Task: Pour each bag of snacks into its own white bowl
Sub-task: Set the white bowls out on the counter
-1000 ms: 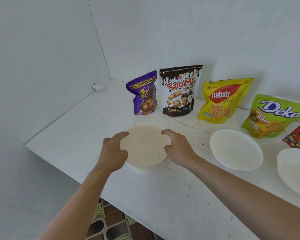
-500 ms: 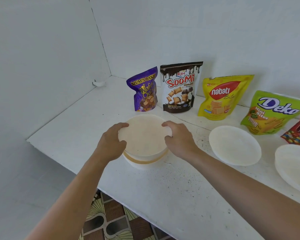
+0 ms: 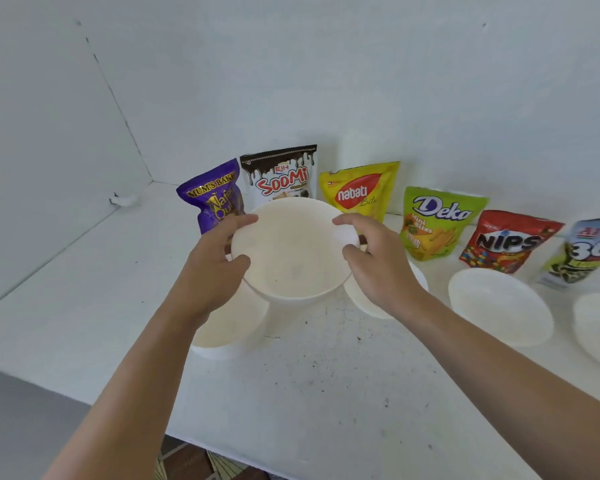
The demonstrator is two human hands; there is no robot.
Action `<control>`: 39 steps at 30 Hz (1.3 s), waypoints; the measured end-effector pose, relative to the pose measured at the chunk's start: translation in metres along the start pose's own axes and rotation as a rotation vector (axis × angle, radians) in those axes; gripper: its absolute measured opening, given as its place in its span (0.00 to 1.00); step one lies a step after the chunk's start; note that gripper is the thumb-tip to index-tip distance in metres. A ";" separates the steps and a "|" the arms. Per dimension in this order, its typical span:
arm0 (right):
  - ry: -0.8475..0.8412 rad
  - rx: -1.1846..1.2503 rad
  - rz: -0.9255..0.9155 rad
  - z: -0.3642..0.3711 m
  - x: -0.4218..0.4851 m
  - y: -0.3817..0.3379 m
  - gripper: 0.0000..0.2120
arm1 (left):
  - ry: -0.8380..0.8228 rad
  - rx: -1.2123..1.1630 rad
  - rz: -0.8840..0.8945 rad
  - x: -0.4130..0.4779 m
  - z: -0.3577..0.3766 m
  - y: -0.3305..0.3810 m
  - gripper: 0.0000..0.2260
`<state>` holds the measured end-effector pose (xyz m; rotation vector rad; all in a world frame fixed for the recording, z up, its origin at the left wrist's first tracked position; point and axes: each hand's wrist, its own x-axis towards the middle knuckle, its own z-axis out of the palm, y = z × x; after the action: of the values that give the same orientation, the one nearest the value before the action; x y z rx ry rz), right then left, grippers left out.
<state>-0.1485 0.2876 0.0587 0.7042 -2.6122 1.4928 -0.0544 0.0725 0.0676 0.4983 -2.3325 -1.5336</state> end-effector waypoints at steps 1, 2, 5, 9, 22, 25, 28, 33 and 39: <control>0.025 0.001 0.008 -0.010 -0.007 0.007 0.21 | -0.012 -0.013 0.010 -0.003 0.012 0.004 0.30; 0.044 0.005 0.019 -0.021 -0.013 0.014 0.20 | -0.029 -0.024 0.017 -0.007 0.024 0.008 0.30; 0.062 -0.022 0.041 -0.051 -0.036 0.036 0.16 | -0.109 -0.011 0.005 -0.021 0.057 0.016 0.30; 0.058 -0.044 0.122 -0.078 -0.072 0.067 0.14 | -0.207 0.034 -0.008 -0.048 0.098 0.016 0.31; -0.267 -0.080 0.224 -0.073 -0.152 0.136 0.20 | -0.254 0.005 -0.249 -0.124 0.150 -0.044 0.31; -0.265 -0.079 0.217 -0.068 -0.161 0.140 0.20 | -0.248 0.004 -0.251 -0.132 0.151 -0.048 0.32; -0.266 -0.105 0.203 -0.066 -0.161 0.139 0.19 | -0.244 0.030 -0.244 -0.131 0.148 -0.045 0.32; -0.219 -0.139 0.153 -0.063 -0.147 0.133 0.13 | -0.298 0.069 -0.205 -0.118 0.135 -0.039 0.27; -0.092 -0.039 0.018 -0.051 -0.087 0.088 0.03 | -0.053 0.122 -0.062 -0.078 0.097 -0.016 0.03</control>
<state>-0.1156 0.3997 -0.0081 0.7656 -2.7133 1.4435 -0.0252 0.1807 0.0111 0.5707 -2.4838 -1.4542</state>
